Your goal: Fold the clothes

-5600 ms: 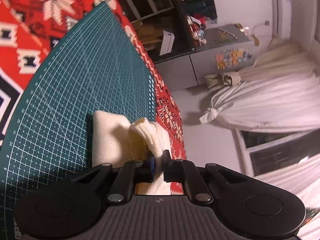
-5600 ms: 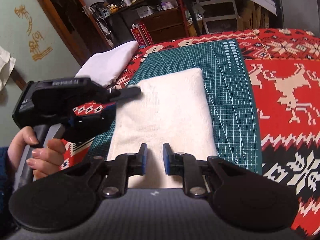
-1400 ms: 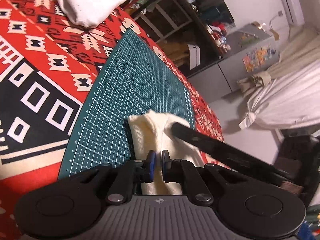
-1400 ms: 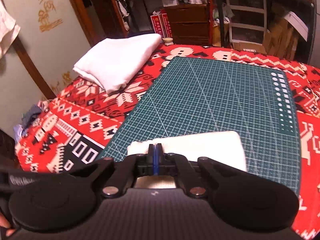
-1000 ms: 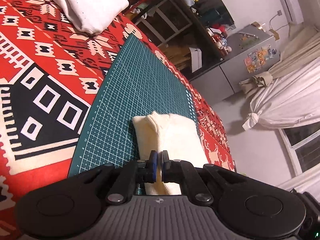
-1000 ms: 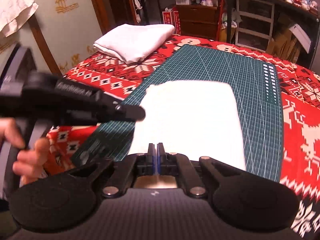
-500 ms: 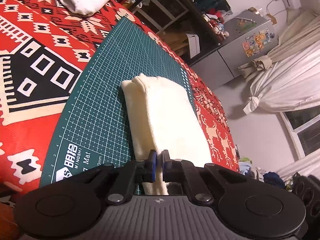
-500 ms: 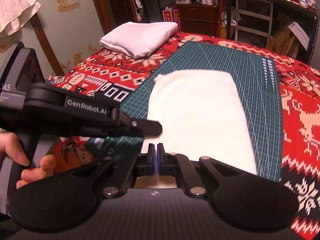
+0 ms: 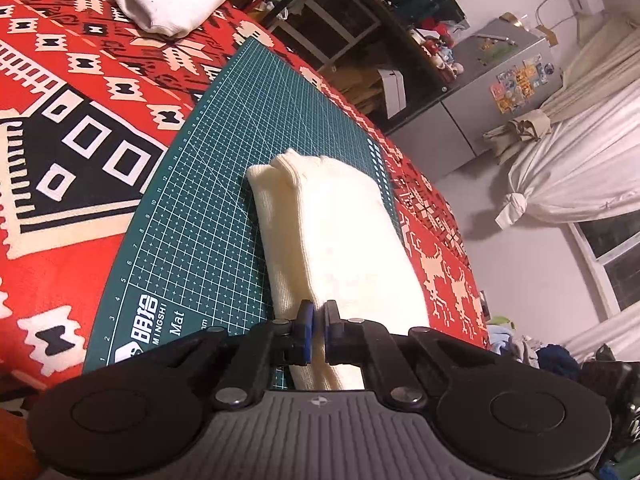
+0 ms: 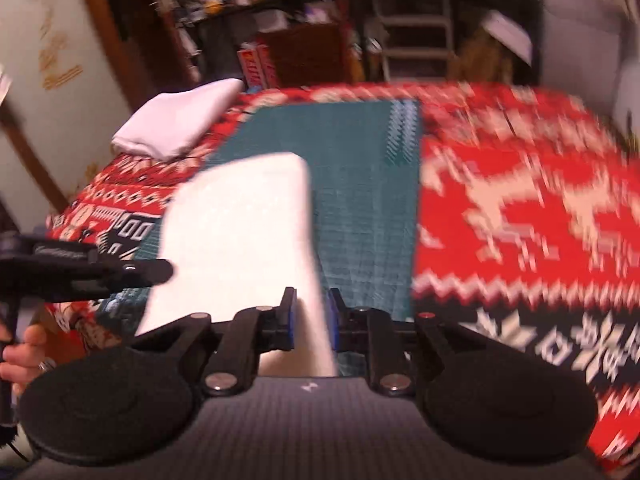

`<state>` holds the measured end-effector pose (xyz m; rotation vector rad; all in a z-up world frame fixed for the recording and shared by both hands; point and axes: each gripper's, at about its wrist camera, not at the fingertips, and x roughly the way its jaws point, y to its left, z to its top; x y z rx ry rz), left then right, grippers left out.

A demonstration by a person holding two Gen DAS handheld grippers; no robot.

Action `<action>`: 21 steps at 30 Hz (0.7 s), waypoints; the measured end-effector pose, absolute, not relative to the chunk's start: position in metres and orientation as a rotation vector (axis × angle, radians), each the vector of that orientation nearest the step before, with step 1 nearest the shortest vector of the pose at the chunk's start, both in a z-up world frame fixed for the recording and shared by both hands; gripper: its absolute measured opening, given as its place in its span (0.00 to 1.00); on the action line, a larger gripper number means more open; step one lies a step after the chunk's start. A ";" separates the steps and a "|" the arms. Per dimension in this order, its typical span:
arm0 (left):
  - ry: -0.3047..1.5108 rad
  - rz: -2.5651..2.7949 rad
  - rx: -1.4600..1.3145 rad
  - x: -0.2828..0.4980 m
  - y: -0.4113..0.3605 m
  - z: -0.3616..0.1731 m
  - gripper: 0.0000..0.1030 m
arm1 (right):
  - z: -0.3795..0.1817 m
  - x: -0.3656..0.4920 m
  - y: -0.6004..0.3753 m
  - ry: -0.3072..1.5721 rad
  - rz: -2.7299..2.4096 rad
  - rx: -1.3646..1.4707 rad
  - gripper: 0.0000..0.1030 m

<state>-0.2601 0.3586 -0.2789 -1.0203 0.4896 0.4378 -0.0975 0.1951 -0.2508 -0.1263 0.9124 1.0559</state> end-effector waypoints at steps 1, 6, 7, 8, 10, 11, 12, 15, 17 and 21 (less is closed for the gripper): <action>0.489 0.436 -1.019 -0.261 0.359 -0.279 0.05 | -0.256 -0.091 0.189 0.956 1.064 -0.058 0.18; 0.510 0.430 -0.986 -0.262 0.364 -0.276 0.05 | -0.263 -0.098 0.179 1.023 1.068 -0.032 0.18; 0.516 0.430 -0.979 -0.262 0.366 -0.274 0.05 | -0.263 -0.101 0.177 1.040 1.072 -0.026 0.17; 0.523 0.430 -0.973 -0.262 0.367 -0.273 0.05 | -0.263 -0.106 0.177 1.055 1.081 -0.025 0.17; 0.539 0.424 -0.964 -0.260 0.369 -0.272 0.05 | -0.260 -0.113 0.174 1.058 1.101 -0.052 0.17; 0.544 0.425 -0.959 -0.260 0.369 -0.272 0.05 | -0.258 -0.118 0.174 1.043 1.102 -0.074 0.16; 0.545 0.428 -0.954 -0.260 0.368 -0.272 0.05 | -0.255 -0.122 0.175 1.025 1.099 -0.090 0.16; 0.543 0.437 -0.950 -0.260 0.366 -0.273 0.05 | -0.240 -0.127 0.182 0.935 1.081 -0.115 0.08; 0.541 0.440 -0.954 -0.261 0.366 -0.273 0.05 | -0.232 -0.125 0.195 0.878 1.075 -0.138 0.00; 0.537 0.446 -0.954 -0.263 0.366 -0.272 0.05 | -0.231 -0.116 0.234 0.829 1.074 -0.175 0.00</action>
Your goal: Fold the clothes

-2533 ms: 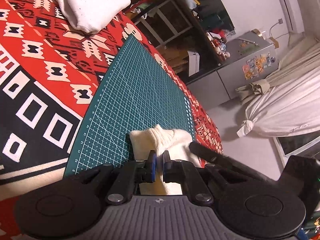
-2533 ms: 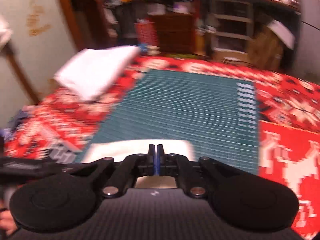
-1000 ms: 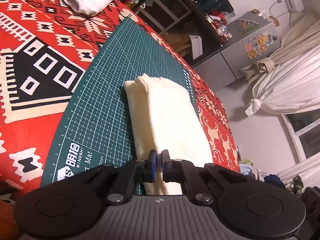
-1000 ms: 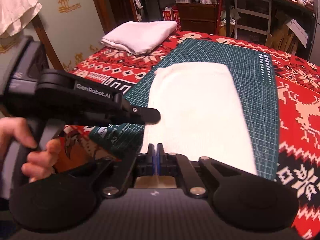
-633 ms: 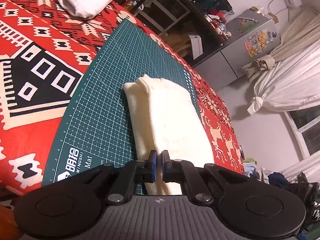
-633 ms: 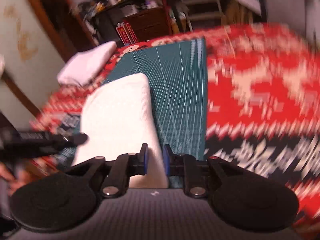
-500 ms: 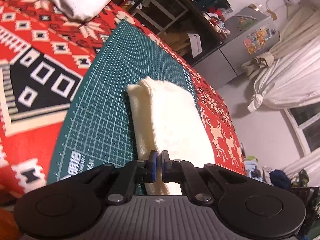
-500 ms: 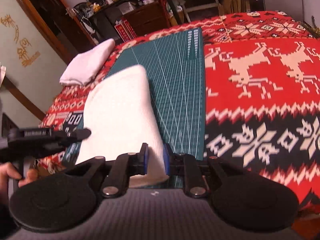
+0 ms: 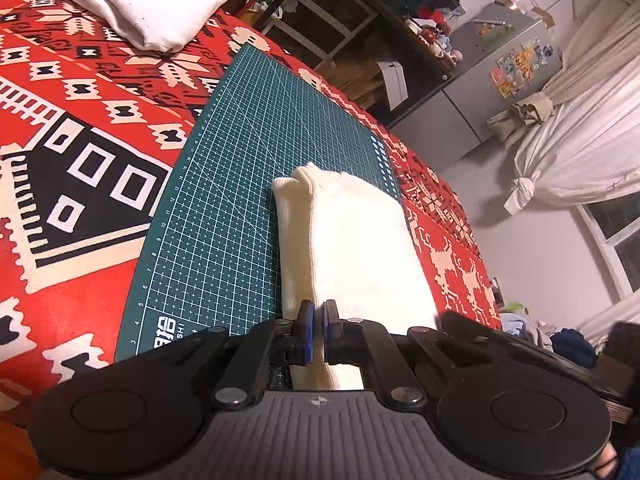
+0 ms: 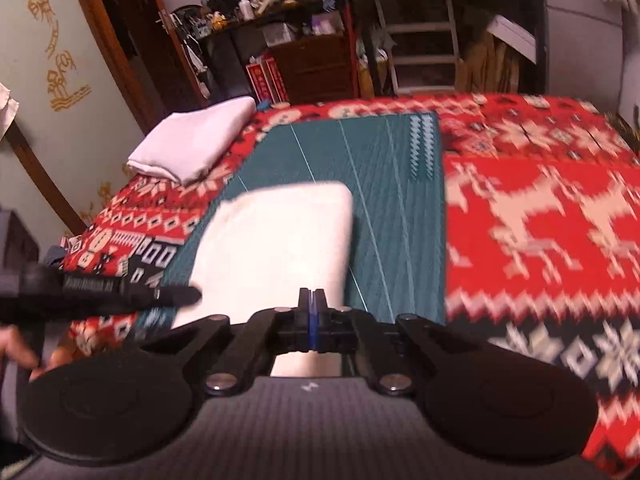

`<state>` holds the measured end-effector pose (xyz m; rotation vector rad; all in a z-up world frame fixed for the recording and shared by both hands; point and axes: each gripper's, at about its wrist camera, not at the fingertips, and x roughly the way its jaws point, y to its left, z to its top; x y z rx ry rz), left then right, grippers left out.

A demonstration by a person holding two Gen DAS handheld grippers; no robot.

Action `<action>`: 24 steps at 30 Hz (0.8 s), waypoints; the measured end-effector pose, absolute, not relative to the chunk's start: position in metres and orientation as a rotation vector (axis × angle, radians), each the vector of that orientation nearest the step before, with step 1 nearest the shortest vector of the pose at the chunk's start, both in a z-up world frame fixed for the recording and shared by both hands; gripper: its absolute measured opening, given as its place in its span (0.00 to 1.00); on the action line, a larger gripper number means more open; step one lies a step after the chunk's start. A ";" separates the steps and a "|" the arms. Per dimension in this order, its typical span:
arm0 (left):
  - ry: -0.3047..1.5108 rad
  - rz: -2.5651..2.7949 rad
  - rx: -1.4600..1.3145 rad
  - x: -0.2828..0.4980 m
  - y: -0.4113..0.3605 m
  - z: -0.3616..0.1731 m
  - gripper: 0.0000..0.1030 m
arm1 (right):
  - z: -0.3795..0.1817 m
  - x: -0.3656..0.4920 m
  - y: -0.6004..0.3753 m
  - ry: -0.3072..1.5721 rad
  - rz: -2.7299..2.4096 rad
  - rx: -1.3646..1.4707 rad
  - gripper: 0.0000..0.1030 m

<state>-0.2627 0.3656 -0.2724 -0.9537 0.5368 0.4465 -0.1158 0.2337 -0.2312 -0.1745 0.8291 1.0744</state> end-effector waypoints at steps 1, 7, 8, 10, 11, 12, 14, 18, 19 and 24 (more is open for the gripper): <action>0.537 0.446 -0.954 -0.263 0.365 -0.273 0.05 | -0.235 -0.115 0.242 0.830 1.071 -0.196 0.00; 0.542 0.442 -0.968 -0.264 0.367 -0.272 0.05 | -0.258 -0.118 0.240 0.855 1.045 -0.275 0.00; 0.546 0.440 -0.970 -0.264 0.367 -0.272 0.05 | -0.256 -0.118 0.238 0.868 1.038 -0.283 0.00; 0.549 0.437 -0.975 -0.264 0.368 -0.272 0.05 | -0.247 -0.119 0.233 0.884 1.025 -0.274 0.00; 0.550 0.436 -0.978 -0.265 0.368 -0.273 0.05 | -0.243 -0.122 0.230 0.885 1.037 -0.254 0.00; 0.551 0.435 -0.981 -0.265 0.369 -0.273 0.06 | -0.239 -0.125 0.228 0.883 1.059 -0.233 0.00; 0.552 0.430 -0.985 -0.265 0.369 -0.273 0.08 | -0.237 -0.136 0.230 0.883 1.096 -0.249 0.00; 0.567 0.415 -0.976 -0.266 0.363 -0.270 0.08 | -0.252 -0.157 0.228 0.895 1.103 -0.312 0.00; 0.574 0.411 -0.971 -0.266 0.360 -0.269 0.09 | -0.252 -0.159 0.226 0.906 1.105 -0.313 0.00; 0.615 0.401 -0.927 -0.270 0.339 -0.268 0.16 | -0.243 -0.167 0.218 0.918 1.116 -0.314 0.01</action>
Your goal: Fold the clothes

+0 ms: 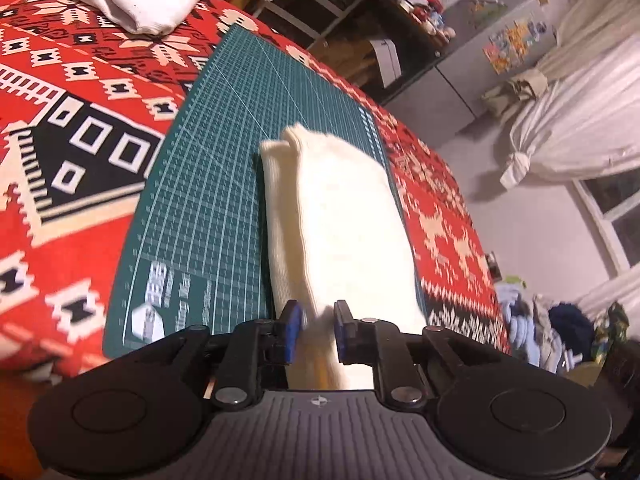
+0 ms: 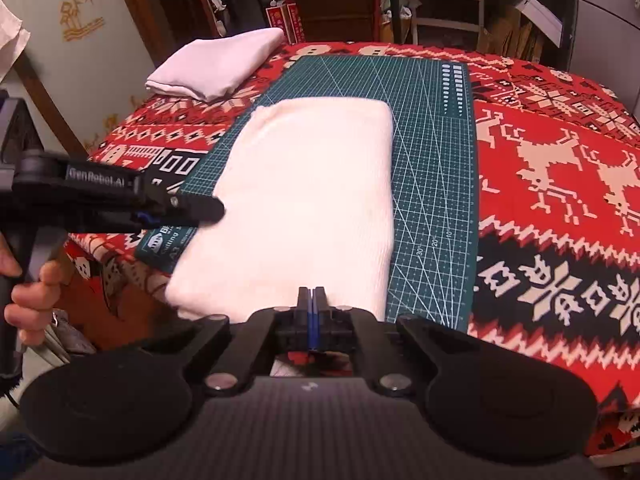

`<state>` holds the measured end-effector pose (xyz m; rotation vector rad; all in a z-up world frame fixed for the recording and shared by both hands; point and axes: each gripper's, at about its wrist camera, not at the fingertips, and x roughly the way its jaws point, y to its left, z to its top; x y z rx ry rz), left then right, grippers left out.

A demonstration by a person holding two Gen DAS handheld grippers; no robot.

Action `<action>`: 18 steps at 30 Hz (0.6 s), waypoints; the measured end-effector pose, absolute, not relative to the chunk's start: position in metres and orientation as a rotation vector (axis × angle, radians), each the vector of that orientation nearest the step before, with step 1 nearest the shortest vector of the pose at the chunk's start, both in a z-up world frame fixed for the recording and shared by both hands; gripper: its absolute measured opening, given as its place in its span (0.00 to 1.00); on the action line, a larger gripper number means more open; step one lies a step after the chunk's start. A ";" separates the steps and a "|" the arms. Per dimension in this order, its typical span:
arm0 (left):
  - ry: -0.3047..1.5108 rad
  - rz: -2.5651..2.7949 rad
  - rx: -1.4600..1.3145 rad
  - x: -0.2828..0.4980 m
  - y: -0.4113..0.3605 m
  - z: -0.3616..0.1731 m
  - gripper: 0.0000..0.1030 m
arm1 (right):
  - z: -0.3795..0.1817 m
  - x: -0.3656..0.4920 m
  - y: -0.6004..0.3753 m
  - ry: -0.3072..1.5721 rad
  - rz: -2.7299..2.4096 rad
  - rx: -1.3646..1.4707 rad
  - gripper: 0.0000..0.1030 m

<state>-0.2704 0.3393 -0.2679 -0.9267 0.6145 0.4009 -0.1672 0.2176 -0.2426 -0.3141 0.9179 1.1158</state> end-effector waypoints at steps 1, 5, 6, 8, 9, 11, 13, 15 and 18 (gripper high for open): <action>0.625 0.400 -0.912 -0.271 0.335 -0.269 0.17 | -0.240 -0.170 0.218 0.903 1.131 -0.294 0.01; 0.645 0.405 -0.908 -0.280 0.325 -0.273 0.15 | -0.238 -0.182 0.227 0.849 1.189 -0.258 0.01; 0.649 0.407 -0.910 -0.282 0.323 -0.274 0.15 | -0.241 -0.186 0.230 0.848 1.199 -0.264 0.01; 0.649 0.407 -0.917 -0.288 0.321 -0.273 0.15 | -0.251 -0.194 0.234 0.854 1.197 -0.303 0.01; 0.647 0.408 -0.918 -0.292 0.320 -0.272 0.15 | -0.253 -0.197 0.232 0.860 1.195 -0.315 0.01; 0.640 0.419 -0.901 -0.299 0.319 -0.264 0.12 | -0.253 -0.199 0.222 0.877 1.198 -0.315 0.01; 0.620 0.424 -0.869 -0.304 0.317 -0.252 0.10 | -0.246 -0.199 0.204 0.874 1.193 -0.278 0.01; 0.593 0.422 -0.839 -0.308 0.315 -0.240 0.10 | -0.235 -0.193 0.181 0.860 1.162 -0.225 0.02; 0.554 0.382 -0.813 -0.297 0.317 -0.227 0.08 | -0.225 -0.179 0.148 0.856 1.088 -0.156 0.02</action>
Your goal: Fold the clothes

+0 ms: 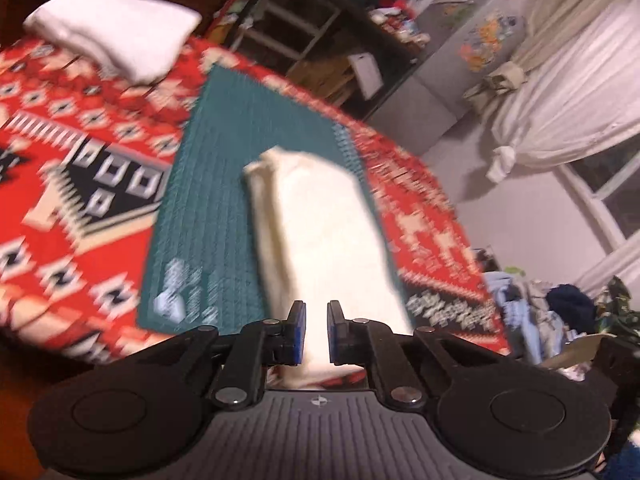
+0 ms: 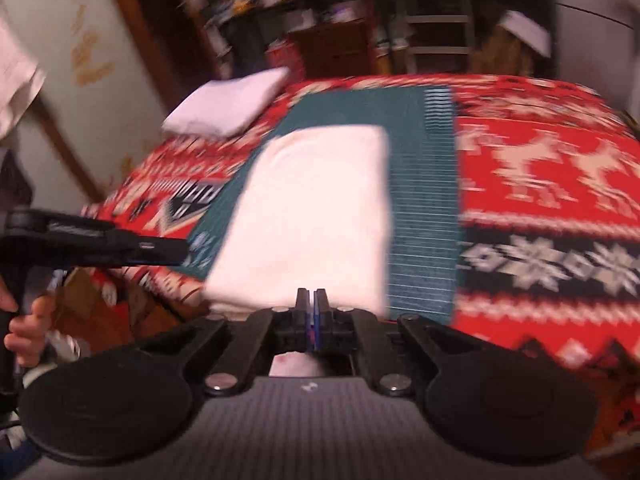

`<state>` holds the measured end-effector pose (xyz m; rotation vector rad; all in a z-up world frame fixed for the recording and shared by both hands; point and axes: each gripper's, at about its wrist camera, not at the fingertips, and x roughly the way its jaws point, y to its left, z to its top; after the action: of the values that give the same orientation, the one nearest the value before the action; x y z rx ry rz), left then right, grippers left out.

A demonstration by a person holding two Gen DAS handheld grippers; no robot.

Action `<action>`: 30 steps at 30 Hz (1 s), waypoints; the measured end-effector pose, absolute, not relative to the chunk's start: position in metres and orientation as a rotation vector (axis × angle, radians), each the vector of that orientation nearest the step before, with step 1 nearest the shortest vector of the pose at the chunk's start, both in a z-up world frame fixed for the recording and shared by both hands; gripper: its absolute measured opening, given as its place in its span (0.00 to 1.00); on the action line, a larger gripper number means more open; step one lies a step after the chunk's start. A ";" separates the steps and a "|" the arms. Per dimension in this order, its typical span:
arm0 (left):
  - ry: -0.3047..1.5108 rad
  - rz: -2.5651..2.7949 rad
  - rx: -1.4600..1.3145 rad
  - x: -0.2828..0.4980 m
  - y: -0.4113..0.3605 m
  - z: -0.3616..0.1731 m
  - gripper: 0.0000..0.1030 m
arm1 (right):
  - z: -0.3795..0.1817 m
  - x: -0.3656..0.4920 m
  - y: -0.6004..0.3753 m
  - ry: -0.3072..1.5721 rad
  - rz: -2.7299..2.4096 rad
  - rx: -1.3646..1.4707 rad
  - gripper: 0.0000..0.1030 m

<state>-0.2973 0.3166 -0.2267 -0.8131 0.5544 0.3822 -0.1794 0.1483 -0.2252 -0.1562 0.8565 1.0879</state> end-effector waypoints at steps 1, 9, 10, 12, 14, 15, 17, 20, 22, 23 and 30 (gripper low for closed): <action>0.551 0.368 -0.800 -0.290 0.317 -0.225 0.08 | -0.224 -0.174 0.140 0.859 1.064 -0.143 0.02; 0.613 0.340 -0.842 -0.244 0.323 -0.256 0.07 | -0.220 -0.145 0.146 0.858 1.031 -0.107 0.02; 0.621 0.343 -0.850 -0.244 0.322 -0.260 0.07 | -0.221 -0.146 0.156 0.848 1.049 -0.122 0.02; 0.624 0.357 -0.859 -0.250 0.319 -0.264 0.07 | -0.224 -0.151 0.176 0.834 1.090 -0.157 0.02; 0.631 0.374 -0.882 -0.257 0.318 -0.268 0.06 | -0.232 -0.155 0.194 0.841 1.112 -0.198 0.02; 0.634 0.382 -0.893 -0.260 0.318 -0.270 0.03 | -0.238 -0.157 0.201 0.849 1.112 -0.224 0.02; 0.639 0.385 -0.908 -0.265 0.317 -0.272 0.03 | -0.251 -0.160 0.208 0.856 1.100 -0.280 0.00; 0.632 0.399 -0.896 -0.270 0.313 -0.268 0.02 | -0.257 -0.165 0.202 0.864 1.109 -0.279 0.00; 0.612 0.409 -0.867 -0.268 0.311 -0.258 0.03 | -0.255 -0.166 0.197 0.882 1.106 -0.275 0.00; 0.598 0.413 -0.848 -0.266 0.310 -0.252 0.03 | -0.253 -0.166 0.196 0.886 1.105 -0.270 0.00; 0.554 0.429 -0.791 -0.213 0.343 -0.233 0.04 | -0.221 -0.139 0.231 0.812 1.085 -0.231 0.02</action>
<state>-0.2127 0.3434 -0.2329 -0.7908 0.5537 0.4292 -0.1389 0.2310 -0.2210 -0.2310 0.8124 1.0851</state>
